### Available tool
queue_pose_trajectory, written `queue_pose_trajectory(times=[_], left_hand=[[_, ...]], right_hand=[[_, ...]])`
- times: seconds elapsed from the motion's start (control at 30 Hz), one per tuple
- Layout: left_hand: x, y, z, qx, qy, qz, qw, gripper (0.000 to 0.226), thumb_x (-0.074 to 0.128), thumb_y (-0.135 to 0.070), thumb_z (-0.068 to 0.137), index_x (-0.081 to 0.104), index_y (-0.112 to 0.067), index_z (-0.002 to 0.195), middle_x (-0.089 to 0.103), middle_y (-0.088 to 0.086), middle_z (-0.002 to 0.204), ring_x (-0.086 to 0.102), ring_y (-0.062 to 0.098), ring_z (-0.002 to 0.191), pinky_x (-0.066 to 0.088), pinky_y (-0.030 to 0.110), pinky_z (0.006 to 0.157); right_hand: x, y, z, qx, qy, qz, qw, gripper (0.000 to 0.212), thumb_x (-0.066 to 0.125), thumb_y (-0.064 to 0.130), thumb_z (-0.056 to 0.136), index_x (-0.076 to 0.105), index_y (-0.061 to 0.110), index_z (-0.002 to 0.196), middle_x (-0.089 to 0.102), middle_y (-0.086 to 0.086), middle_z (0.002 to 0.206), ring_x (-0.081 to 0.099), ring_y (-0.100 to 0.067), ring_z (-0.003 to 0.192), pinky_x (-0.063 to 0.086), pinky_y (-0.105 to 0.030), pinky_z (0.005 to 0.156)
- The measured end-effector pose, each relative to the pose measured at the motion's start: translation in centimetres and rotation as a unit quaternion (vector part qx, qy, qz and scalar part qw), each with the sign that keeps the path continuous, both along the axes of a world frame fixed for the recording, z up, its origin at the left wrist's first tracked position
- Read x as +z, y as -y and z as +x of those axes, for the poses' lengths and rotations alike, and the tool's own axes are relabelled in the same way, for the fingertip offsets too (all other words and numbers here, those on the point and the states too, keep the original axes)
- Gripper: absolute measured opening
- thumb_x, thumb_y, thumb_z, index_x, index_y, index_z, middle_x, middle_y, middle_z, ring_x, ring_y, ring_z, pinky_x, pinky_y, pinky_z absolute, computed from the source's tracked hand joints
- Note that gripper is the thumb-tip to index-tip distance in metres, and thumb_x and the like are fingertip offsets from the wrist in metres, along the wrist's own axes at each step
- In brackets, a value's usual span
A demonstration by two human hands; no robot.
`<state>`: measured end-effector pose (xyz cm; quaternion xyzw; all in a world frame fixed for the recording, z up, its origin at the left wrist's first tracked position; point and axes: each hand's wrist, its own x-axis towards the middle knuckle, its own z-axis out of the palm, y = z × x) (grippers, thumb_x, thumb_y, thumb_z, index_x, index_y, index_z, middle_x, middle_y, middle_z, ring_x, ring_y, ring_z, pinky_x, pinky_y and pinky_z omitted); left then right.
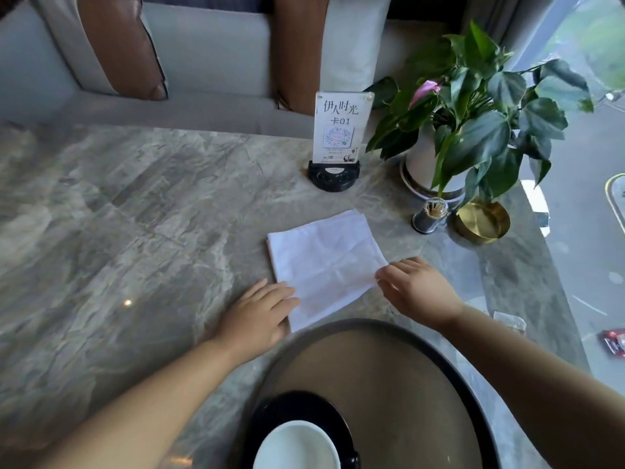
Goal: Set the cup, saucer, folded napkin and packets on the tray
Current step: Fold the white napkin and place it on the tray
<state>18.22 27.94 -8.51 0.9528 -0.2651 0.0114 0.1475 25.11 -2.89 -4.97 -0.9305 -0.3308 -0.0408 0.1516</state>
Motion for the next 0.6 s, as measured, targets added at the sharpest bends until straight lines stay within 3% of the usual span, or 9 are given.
queue_pose_trajectory(times=[0.1,0.17,0.23,0.3,0.37,0.47,0.6], left_hand=[[0.2,0.2,0.1,0.056,-0.078,-0.112,0.989,0.038,0.063,-0.008,0.07,0.069,-0.013,0.107,0.069,0.007,0.111,0.065,0.026,0.104,0.048,0.038,0.095],[0.6,0.3,0.3,0.137,-0.171,-0.207,0.954,0.029,0.054,-0.017,0.08,0.068,-0.021,0.105,0.071,0.003,0.101,0.065,0.023,0.093,0.051,0.037,0.084],[0.8,0.5,0.8,0.201,-0.23,-0.246,0.92,0.017,0.05,-0.027,0.09,0.064,-0.033,0.096,0.07,-0.006,0.086,0.063,0.01,0.081,0.05,0.029,0.075],[0.8,0.6,1.8,0.25,-0.235,-0.255,0.904,0.019,0.05,-0.029,0.093,0.058,-0.035,0.077,0.063,-0.011,0.069,0.055,0.0,0.064,0.043,0.019,0.063],[0.7,0.8,3.0,0.294,-0.238,-0.245,0.893,0.03,0.049,-0.033,0.095,0.047,-0.024,0.066,0.048,-0.008,0.056,0.043,0.01,0.055,0.037,0.03,0.056],[0.4,1.1,4.8,0.33,-0.235,-0.221,0.887,0.036,0.044,-0.037,0.095,0.041,-0.015,0.066,0.042,-0.004,0.056,0.038,0.019,0.056,0.031,0.034,0.055],[-0.1,1.5,6.4,0.365,-0.208,-0.182,0.889,0.037,0.044,-0.037,0.095,0.041,-0.015,0.066,0.049,0.001,0.057,0.046,0.025,0.058,0.033,0.033,0.053]], right_hand=[[0.3,0.8,-1.6,-0.03,-0.036,0.055,0.997,0.01,0.069,0.009,0.083,0.067,0.007,0.093,0.072,-0.007,0.08,0.067,-0.032,0.067,0.055,-0.038,0.065],[0.4,0.7,-2.1,-0.074,-0.075,0.097,0.99,0.013,0.067,0.012,0.086,0.066,0.009,0.098,0.073,-0.007,0.084,0.068,-0.033,0.07,0.055,-0.038,0.062],[0.4,0.3,-1.6,-0.124,-0.112,0.132,0.977,0.015,0.065,0.017,0.088,0.065,0.011,0.102,0.073,-0.006,0.086,0.068,-0.03,0.073,0.054,-0.035,0.063],[0.1,-0.4,-0.3,-0.173,-0.148,0.175,0.958,0.017,0.065,0.018,0.089,0.064,0.012,0.105,0.073,-0.006,0.089,0.068,-0.028,0.078,0.053,-0.035,0.067],[-0.3,-1.4,1.6,-0.216,-0.178,0.207,0.937,0.018,0.065,0.018,0.089,0.063,0.013,0.106,0.071,-0.005,0.093,0.067,-0.027,0.084,0.053,-0.038,0.072],[-1.4,-2.7,4.5,-0.281,-0.199,0.224,0.912,0.019,0.065,0.022,0.086,0.064,0.016,0.104,0.068,0.0,0.091,0.064,-0.023,0.086,0.05,-0.034,0.075],[-2.9,-3.7,7.3,-0.325,-0.215,0.218,0.895,0.022,0.066,0.029,0.083,0.064,0.02,0.104,0.069,-0.003,0.097,0.061,-0.02,0.087,0.041,-0.027,0.07]])
